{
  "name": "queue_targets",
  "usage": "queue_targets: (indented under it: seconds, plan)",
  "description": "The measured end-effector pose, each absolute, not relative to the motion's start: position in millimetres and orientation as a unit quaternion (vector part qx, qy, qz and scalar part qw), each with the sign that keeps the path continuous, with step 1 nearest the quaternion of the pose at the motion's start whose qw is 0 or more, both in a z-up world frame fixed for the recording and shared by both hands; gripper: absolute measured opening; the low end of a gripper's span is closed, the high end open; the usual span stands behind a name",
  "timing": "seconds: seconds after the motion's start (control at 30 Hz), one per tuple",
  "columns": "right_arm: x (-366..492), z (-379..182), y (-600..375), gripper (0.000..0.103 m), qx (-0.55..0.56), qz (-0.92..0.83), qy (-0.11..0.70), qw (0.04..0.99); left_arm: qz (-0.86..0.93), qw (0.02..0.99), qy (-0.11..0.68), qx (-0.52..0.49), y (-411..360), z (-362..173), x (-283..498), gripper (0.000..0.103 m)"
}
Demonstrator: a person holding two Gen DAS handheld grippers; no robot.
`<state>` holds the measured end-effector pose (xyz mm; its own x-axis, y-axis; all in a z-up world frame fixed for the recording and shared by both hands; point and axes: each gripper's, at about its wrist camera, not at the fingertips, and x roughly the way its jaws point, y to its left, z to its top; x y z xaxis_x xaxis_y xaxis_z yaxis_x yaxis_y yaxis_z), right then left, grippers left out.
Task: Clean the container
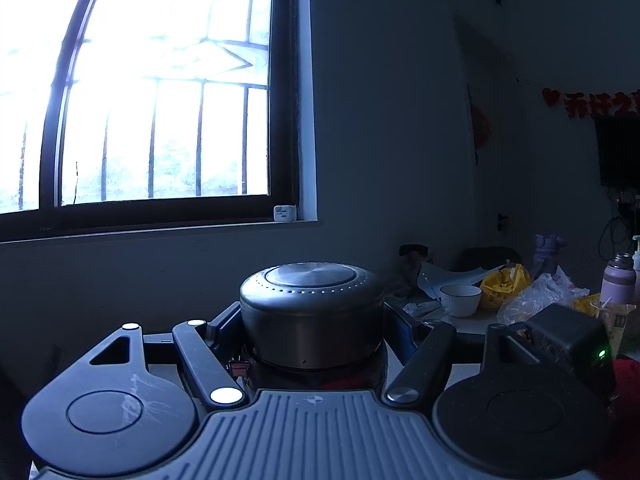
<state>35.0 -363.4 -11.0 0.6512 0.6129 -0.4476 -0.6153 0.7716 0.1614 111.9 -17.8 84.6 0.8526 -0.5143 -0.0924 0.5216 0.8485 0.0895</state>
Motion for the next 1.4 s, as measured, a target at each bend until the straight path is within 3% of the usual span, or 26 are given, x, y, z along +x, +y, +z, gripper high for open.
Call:
queue_targets:
  seconds: [0.33,1.13,1.4]
  plan:
    - [45,-30,-341,0.005,-0.060,0.333,0.296,0.893,-0.269,0.961,0.033,0.054,-17,85,110,0.073]
    - [-10,42,-379,0.005,0.018,0.353,0.096,0.931,-0.267,0.961,0.033,0.059,-19,89,110,0.073]
    - [-26,42,-384,0.005,0.039,0.358,0.080,0.929,-0.268,0.961,0.032,0.061,-19,89,110,0.073]
